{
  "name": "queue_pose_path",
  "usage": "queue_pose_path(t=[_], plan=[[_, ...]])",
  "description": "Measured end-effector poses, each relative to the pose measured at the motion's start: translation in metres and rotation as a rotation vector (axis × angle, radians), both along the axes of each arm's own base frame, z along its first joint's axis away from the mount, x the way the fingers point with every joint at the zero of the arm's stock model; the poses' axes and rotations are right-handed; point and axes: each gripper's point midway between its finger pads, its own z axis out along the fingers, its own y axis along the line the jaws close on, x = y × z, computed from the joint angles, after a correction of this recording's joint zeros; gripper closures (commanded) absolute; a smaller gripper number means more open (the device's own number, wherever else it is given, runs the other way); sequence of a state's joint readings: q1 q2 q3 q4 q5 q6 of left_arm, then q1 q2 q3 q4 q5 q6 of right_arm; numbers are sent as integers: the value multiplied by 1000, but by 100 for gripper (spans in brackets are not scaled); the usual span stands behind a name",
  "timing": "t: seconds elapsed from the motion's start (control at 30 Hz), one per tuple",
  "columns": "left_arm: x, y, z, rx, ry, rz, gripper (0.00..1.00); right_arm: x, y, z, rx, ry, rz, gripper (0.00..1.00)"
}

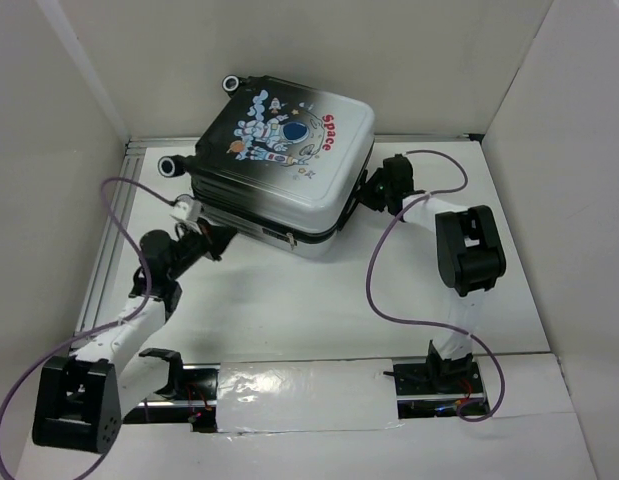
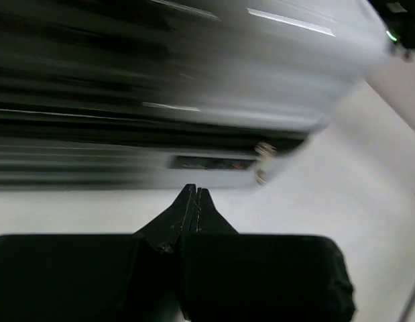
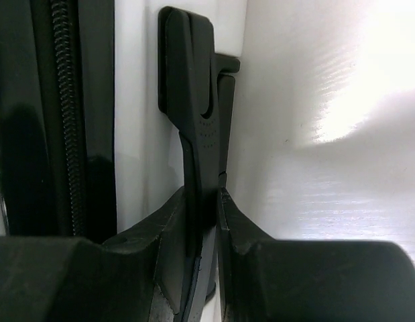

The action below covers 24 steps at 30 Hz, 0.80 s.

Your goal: Pack the luggage

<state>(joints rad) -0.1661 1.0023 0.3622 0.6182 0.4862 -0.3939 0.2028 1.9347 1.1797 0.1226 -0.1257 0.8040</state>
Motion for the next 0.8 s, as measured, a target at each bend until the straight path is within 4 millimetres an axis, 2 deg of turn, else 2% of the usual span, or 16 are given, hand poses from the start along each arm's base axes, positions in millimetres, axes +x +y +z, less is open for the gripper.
queue_pose_path(t=[0.13, 0.2, 0.23, 0.27, 0.3, 0.33, 0.4, 0.47, 0.67, 0.8], plan=[[43, 76, 19, -36, 25, 246, 100, 4, 0, -1, -55, 35, 56, 100], [61, 108, 31, -50, 40, 339, 98, 6, 0, 0, -60, 50, 87, 100], [63, 114, 29, -52, 62, 356, 95, 9, -3, -1, -58, 54, 100, 100], [75, 137, 44, -50, 39, 413, 92, 11, -5, 0, -52, 55, 114, 100], [80, 151, 50, -46, 34, 446, 86, 14, -6, 0, -47, 58, 133, 100], [84, 162, 54, -41, 27, 468, 67, 18, -7, -2, -48, 62, 160, 100], [88, 175, 54, -23, 19, 482, 53, 26, -10, -2, -59, 66, 208, 100], [89, 182, 45, -21, 32, 462, 40, 37, -15, -2, -77, 59, 260, 100], [90, 192, -17, -19, 97, 369, 40, 67, -34, -2, -29, 28, 395, 100], [100, 188, -42, 24, 112, 259, 42, 91, -51, 0, -89, 0, 417, 100]])
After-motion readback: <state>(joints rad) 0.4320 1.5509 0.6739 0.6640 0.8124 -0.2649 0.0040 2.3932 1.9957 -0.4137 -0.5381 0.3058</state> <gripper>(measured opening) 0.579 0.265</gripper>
